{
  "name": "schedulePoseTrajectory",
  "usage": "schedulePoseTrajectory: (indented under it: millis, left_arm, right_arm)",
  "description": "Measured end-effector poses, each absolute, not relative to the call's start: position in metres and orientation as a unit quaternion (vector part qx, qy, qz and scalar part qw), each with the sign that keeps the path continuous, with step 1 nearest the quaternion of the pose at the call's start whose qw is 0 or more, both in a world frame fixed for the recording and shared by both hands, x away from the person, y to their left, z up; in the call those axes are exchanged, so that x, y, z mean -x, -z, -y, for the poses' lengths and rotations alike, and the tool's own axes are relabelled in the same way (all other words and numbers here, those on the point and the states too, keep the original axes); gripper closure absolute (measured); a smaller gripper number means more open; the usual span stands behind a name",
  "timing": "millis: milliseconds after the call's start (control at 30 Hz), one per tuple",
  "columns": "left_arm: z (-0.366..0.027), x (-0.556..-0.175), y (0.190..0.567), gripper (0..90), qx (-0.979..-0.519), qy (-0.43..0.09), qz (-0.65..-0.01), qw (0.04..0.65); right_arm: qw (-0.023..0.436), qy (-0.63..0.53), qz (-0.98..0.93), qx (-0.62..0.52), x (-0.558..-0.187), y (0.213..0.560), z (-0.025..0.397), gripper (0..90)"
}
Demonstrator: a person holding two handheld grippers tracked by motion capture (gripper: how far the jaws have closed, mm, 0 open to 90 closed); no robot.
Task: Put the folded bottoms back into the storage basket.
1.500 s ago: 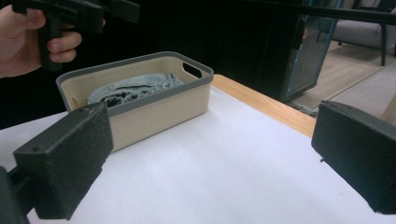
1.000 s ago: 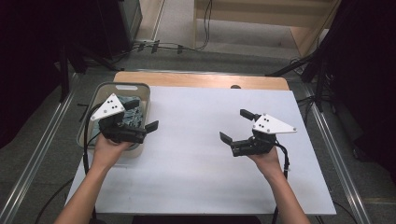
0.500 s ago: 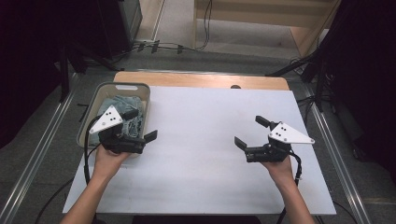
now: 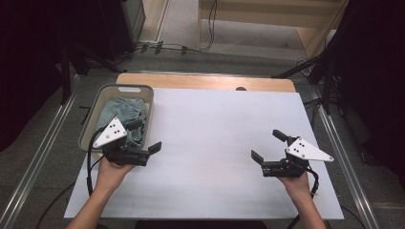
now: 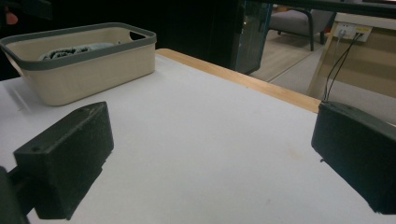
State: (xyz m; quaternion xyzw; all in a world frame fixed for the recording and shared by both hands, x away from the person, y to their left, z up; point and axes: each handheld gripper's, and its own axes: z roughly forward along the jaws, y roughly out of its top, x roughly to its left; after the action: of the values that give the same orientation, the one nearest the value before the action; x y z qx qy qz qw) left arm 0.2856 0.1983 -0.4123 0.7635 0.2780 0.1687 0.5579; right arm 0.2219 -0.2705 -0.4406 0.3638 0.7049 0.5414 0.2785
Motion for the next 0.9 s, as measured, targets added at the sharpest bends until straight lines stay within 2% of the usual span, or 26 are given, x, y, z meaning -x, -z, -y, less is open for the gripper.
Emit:
schedulePoseTrajectory:
  millis: [400,900]
  left_arm:
    - [-0.203,-0.269,0.427,0.0,-0.758,-0.158,-0.278,0.568]
    - [-0.206,-0.266,0.439,0.0,-0.76,-0.158,-0.281,0.564]
  right_arm:
    - [0.284,-0.545,-0.703,-0.358,-0.207,0.446,0.272,0.0]
    - [0.277,-0.545,-0.705,-0.36,-0.203,0.456,0.275,0.0]
